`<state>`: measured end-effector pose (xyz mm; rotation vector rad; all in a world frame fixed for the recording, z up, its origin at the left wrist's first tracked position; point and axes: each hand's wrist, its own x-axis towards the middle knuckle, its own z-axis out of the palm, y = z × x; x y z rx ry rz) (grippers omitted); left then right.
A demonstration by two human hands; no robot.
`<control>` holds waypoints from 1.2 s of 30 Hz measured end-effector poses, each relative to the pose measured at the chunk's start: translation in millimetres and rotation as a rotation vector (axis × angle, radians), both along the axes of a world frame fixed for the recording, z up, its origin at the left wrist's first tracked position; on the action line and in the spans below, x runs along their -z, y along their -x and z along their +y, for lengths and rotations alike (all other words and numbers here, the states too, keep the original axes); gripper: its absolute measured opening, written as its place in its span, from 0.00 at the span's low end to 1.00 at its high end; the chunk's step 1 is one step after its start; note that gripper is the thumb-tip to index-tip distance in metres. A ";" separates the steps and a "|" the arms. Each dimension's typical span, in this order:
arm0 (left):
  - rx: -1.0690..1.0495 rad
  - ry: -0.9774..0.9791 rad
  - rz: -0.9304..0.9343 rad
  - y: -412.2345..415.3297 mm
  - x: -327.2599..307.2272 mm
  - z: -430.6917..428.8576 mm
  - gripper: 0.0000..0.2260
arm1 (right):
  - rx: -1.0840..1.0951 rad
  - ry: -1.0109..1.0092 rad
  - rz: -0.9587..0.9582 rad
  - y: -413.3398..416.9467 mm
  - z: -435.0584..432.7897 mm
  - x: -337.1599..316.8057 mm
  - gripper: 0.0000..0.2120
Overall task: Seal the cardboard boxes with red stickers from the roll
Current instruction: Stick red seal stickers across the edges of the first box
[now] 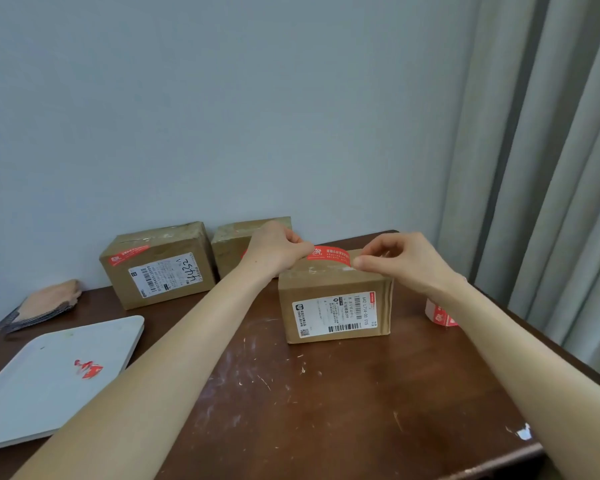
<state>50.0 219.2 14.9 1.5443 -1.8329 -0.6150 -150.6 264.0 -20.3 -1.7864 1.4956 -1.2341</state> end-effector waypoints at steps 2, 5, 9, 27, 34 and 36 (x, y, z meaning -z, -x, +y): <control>-0.009 -0.006 -0.003 0.2 0.6 0.3 0.09 | 0.004 -0.003 0.035 -4.6 2.4 1.9 0.12; -0.009 -0.014 -0.002 -0.2 1.6 -0.2 0.11 | 0.036 0.030 0.087 -12.6 4.0 4.2 0.11; -0.001 -0.046 0.005 -1.1 2.0 0.3 0.12 | 0.069 0.098 0.078 -14.0 1.4 4.7 0.07; 0.035 -0.211 0.185 -15.3 0.6 -5.5 0.05 | 0.147 -0.064 -0.123 3.0 -13.8 7.3 0.13; 0.006 -0.163 0.170 -11.5 -2.4 -6.2 0.04 | 0.015 -0.036 -0.084 -22.2 -4.4 -6.5 0.16; 0.006 -0.159 0.165 -10.5 -2.5 -6.0 0.04 | 0.039 -0.009 -0.025 -26.9 -7.2 -6.9 0.14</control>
